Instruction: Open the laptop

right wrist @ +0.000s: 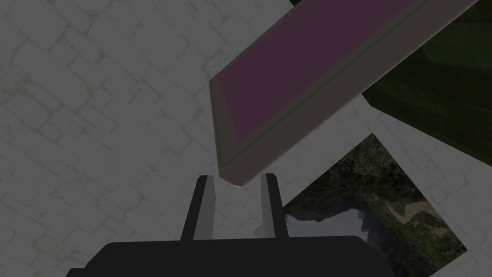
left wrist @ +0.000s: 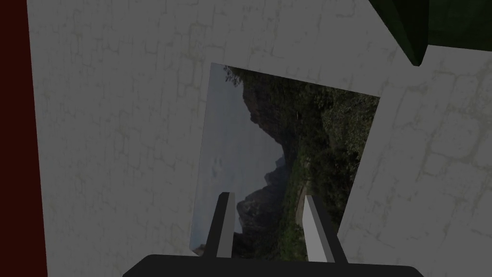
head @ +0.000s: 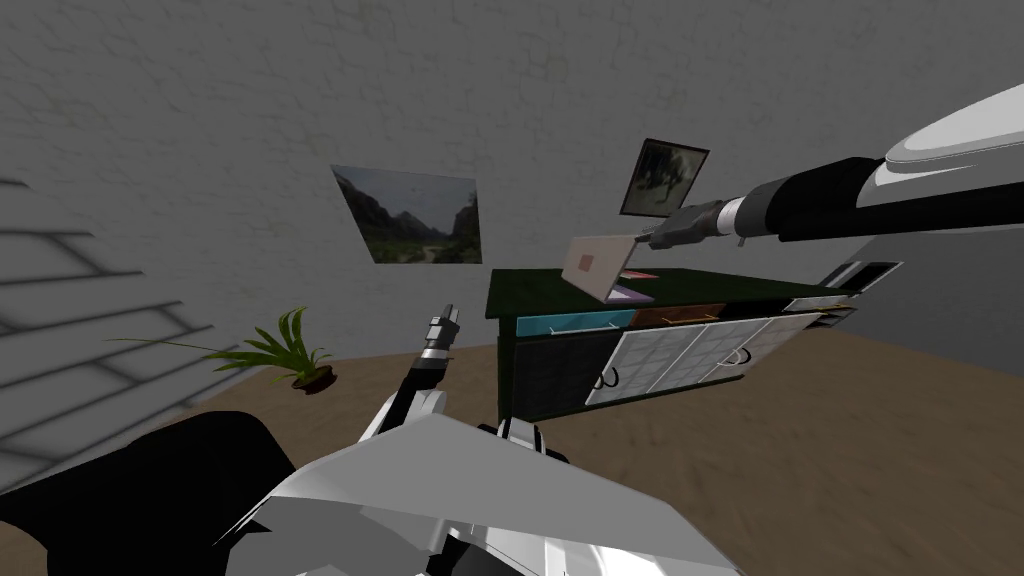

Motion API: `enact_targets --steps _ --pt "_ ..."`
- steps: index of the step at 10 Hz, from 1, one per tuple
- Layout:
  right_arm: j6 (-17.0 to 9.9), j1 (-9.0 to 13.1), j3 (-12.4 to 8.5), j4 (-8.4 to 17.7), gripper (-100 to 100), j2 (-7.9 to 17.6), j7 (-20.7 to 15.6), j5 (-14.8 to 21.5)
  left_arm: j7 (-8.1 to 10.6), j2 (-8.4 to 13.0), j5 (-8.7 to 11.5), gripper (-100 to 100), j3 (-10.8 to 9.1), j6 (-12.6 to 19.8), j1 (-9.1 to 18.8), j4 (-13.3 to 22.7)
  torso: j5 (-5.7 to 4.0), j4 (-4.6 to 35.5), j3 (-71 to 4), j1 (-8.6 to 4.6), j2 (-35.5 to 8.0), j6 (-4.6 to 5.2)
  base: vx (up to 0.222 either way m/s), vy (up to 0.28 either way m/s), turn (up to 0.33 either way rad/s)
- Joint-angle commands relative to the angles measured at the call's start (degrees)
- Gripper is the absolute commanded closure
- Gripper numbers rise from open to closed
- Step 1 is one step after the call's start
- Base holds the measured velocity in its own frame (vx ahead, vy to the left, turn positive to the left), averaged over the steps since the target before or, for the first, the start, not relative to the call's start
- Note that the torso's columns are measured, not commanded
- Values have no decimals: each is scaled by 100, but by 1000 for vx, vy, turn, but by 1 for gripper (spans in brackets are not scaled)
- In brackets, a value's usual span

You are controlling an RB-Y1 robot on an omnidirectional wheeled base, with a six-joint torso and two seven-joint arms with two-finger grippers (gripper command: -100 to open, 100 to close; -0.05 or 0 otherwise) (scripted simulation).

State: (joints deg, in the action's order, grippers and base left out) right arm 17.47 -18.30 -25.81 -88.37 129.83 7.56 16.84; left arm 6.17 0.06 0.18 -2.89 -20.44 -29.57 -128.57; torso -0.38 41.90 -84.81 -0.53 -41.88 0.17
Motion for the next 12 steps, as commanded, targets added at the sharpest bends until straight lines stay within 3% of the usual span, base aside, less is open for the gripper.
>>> enact_targets --steps 1,3,4,12 --pt "223 -24 57 54 100 -122 267 -233 0 0 0 0 0 0 0 0 -2 -4 -4 -1 7 -1 50 -83 12" --pt "230 32 38 55 100 -125 300 -261 0 0 0 0 0 0 0 0 4 -1 -9 5 10 -6 36 -52 6" --pt "338 1 100 70 100 -331 458 -420 0 0 0 0 0 0 0 0 19 8 -3 33 -2 -14 32 -49 79" --pt "675 -137 348 107 100 -1040 930 -934 0 0 0 0 0 0 0 0 30 -23 5 96 4 -55 22 -51 67"
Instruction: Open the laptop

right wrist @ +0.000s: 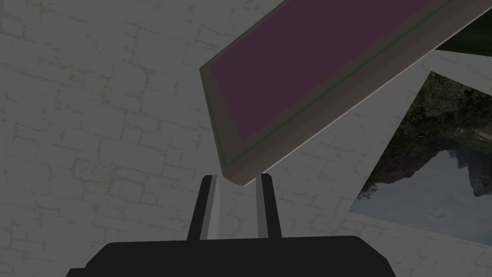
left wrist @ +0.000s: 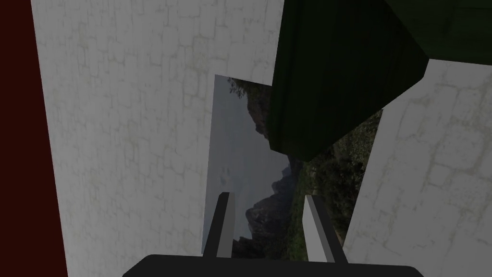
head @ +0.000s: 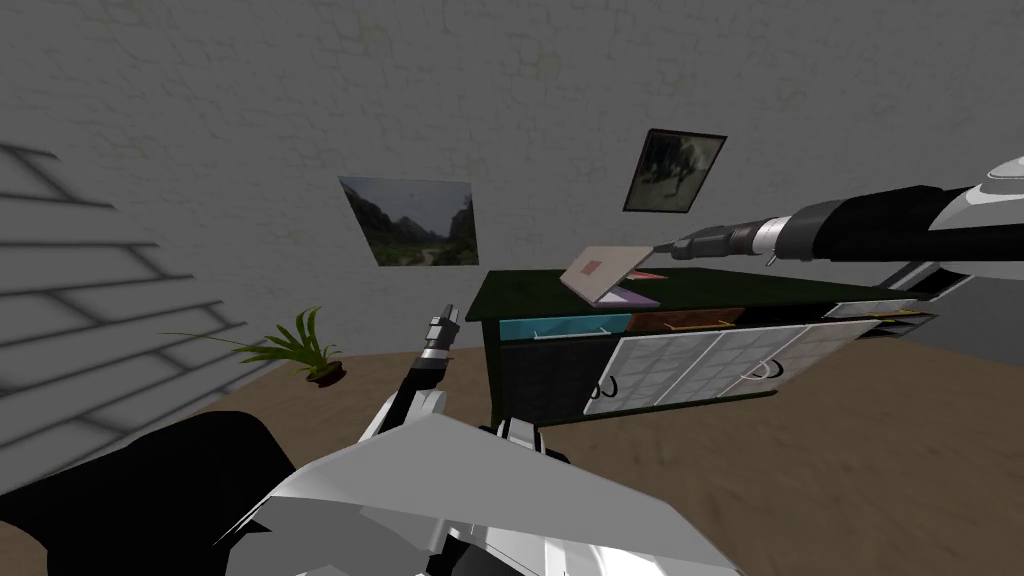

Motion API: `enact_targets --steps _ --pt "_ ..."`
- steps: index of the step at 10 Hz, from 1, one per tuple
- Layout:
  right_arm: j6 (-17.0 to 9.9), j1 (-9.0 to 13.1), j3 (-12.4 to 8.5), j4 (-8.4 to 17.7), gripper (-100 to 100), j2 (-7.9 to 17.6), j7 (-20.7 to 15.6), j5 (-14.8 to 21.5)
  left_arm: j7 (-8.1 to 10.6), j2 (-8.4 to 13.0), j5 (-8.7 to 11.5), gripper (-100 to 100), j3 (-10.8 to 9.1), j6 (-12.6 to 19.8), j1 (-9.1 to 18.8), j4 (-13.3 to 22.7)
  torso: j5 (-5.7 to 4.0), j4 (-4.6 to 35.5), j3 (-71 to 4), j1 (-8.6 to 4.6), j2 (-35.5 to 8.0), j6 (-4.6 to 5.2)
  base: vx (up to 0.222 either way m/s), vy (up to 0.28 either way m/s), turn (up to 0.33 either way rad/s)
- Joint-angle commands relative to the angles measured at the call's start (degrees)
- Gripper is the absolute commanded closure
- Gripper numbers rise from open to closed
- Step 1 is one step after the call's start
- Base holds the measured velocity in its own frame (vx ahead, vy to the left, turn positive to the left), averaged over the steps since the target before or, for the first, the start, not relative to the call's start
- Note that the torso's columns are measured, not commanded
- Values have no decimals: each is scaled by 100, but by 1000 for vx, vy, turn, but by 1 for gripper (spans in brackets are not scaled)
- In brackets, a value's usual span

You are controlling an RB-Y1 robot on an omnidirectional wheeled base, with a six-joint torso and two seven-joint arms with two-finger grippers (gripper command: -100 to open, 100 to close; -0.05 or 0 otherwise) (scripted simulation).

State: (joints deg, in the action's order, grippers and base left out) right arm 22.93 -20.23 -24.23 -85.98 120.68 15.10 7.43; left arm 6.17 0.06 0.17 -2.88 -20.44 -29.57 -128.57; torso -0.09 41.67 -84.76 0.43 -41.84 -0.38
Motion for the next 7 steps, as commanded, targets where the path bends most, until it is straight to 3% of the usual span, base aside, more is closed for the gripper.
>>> enact_targets --steps 1,2,4,7 --pt "129 56 190 -132 100 -126 177 8 0 0 0 0 0 0 0 0 10 2 -1 18 1 -7 4 -16 18" --pt "37 178 209 -66 100 -160 213 82 0 0 0 0 0 0 0 0 17 1 -7 28 7 -16 -7 -18 -25" --pt "169 113 364 -48 100 -603 341 -114 0 0 0 0 1 0 0 -1 12 29 -8 -17 -2 12 18 -51 84" --pt "263 76 470 -47 100 -894 431 -238 0 0 0 0 0 0 0 0 3 32 -19 -45 9 23 12 -41 65"
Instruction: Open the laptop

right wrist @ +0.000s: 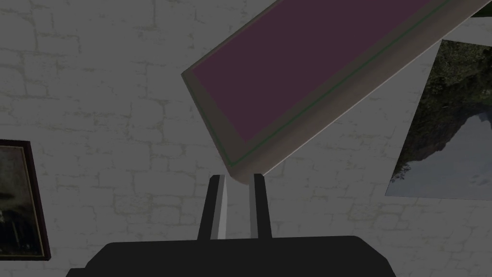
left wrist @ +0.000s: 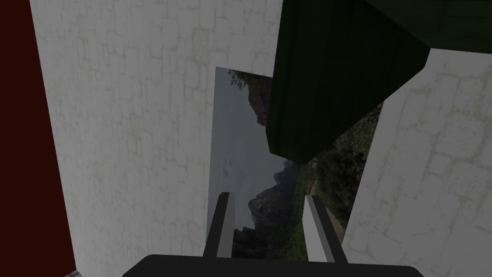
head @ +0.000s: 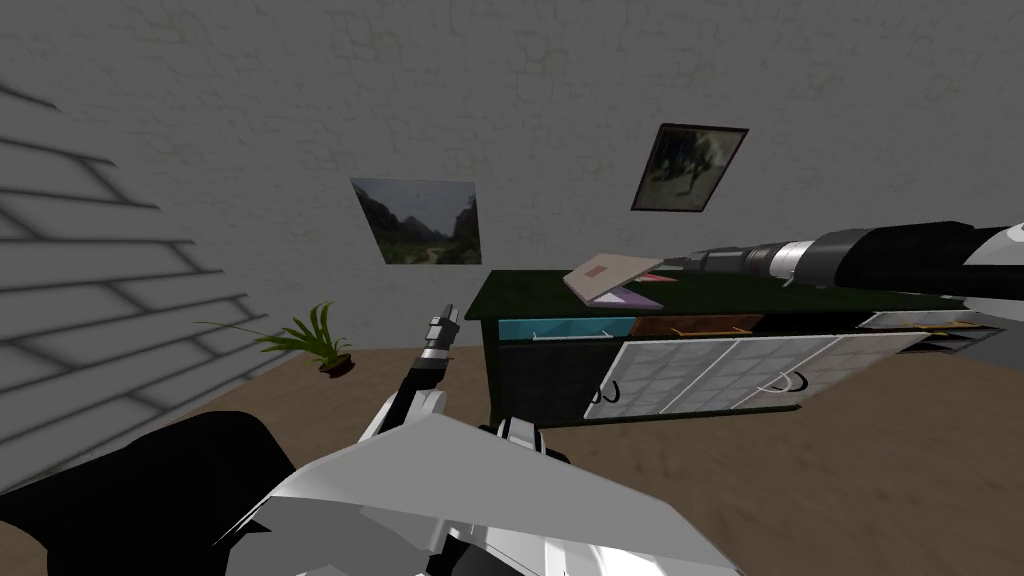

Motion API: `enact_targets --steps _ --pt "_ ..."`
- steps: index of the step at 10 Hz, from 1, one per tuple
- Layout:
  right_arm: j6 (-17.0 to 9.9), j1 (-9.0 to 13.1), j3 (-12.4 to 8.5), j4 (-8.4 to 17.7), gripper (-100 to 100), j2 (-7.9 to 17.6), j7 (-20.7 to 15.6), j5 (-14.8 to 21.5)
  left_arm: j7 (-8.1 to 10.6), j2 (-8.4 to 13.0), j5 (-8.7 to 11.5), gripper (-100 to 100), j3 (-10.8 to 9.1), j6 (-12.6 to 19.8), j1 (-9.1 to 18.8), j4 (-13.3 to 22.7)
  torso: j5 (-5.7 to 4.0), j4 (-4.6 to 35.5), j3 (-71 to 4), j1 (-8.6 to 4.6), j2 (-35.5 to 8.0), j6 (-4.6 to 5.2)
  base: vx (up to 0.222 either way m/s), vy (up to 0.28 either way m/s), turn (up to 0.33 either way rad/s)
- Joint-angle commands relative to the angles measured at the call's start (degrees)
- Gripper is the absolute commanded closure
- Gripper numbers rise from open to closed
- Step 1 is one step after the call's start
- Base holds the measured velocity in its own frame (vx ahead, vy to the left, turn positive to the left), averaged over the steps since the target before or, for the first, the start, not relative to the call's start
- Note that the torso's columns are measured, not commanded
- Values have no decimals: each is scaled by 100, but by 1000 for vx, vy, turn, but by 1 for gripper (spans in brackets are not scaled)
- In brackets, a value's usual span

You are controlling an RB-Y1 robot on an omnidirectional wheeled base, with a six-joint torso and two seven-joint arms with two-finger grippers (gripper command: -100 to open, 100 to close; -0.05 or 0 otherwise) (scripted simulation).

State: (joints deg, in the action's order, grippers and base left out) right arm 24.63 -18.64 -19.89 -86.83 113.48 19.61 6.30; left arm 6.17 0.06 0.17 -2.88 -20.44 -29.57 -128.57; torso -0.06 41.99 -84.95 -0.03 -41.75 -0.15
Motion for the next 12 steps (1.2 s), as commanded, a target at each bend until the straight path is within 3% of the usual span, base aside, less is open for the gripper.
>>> enact_targets --steps 1,3,4,6,9,12 --pt "93 -83 37 38 100 -173 -20 -136 0 0 0 0 0 0 0 0 5 11 10 4 -15 4 17 -22 24" --pt "187 -120 143 39 100 -464 69 -249 0 0 0 0 0 0 0 0 9 28 36 10 -52 9 18 -31 75" --pt "164 -164 40 71 -100 -138 39 -434 0 0 0 0 0 0 0 0 9 31 40 8 -56 9 -1 -18 -5" --pt "164 -164 40 71 -100 -138 39 -434 0 -1 0 0 0 0 0 0 12 34 45 17 -63 15 -6 -1 -27" --pt "164 -126 -71 64 -100 230 291 -547 0 0 0 0 0 0 0 0 6 30 37 1 -52 15 -7 -3 -28" --pt "165 -107 -127 60 -100 414 418 -604 0 0 0 0 0 0 0 0 5 29 37 3 -51 14 -7 -3 -28"
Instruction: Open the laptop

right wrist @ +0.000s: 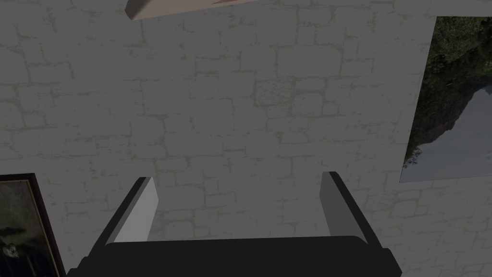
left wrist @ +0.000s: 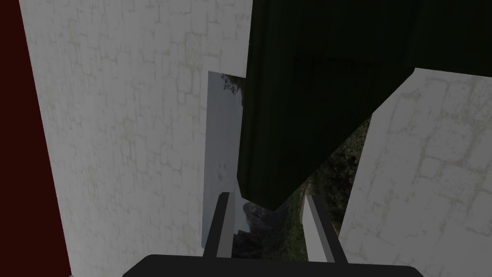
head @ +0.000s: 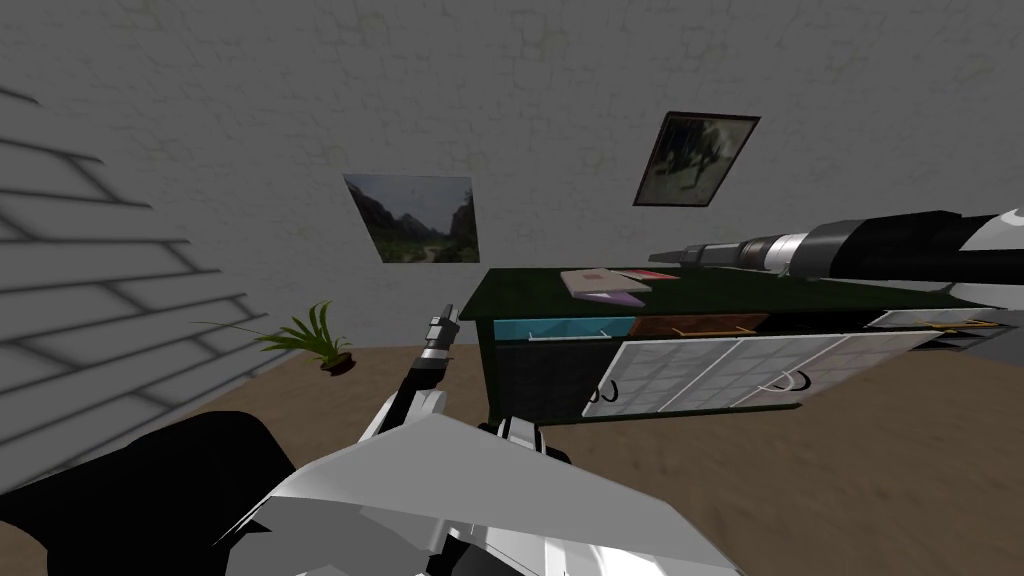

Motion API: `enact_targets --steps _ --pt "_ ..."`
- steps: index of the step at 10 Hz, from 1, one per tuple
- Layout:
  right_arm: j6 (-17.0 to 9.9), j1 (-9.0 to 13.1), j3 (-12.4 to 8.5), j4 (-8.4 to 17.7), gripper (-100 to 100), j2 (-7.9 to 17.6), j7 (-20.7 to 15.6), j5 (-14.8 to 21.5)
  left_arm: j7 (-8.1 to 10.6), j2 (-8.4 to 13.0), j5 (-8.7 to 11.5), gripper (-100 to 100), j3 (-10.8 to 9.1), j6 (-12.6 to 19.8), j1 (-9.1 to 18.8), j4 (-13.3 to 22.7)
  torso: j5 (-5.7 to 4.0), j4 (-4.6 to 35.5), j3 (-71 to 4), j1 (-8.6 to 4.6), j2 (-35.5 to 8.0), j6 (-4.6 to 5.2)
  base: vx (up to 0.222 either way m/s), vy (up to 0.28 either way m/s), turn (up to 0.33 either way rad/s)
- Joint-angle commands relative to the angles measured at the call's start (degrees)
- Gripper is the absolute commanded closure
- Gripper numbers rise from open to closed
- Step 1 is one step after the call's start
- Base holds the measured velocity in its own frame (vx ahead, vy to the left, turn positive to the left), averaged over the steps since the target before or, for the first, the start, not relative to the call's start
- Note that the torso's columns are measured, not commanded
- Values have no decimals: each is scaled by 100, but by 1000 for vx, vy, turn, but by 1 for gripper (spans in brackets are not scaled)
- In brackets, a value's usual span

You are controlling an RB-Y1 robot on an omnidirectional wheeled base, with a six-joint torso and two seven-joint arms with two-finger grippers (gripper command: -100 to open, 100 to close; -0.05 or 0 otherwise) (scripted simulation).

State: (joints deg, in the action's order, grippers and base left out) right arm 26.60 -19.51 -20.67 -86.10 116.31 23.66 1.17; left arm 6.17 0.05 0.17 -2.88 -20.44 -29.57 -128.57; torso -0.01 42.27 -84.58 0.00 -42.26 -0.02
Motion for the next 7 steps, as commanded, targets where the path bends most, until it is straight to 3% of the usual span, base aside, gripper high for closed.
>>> enact_targets --steps 1,7 --pt "-32 -20 -49 -13 -100 131 12 -92 0 0 0 0 0 0 0 0 1 0 -1 1 2 1 8 -11 32" --pt "-32 -11 -77 -14 -100 223 75 -120 0 0 1 0 -4 0 -1 0 -1 0 -1 -3 1 2 -1 -2 -3"
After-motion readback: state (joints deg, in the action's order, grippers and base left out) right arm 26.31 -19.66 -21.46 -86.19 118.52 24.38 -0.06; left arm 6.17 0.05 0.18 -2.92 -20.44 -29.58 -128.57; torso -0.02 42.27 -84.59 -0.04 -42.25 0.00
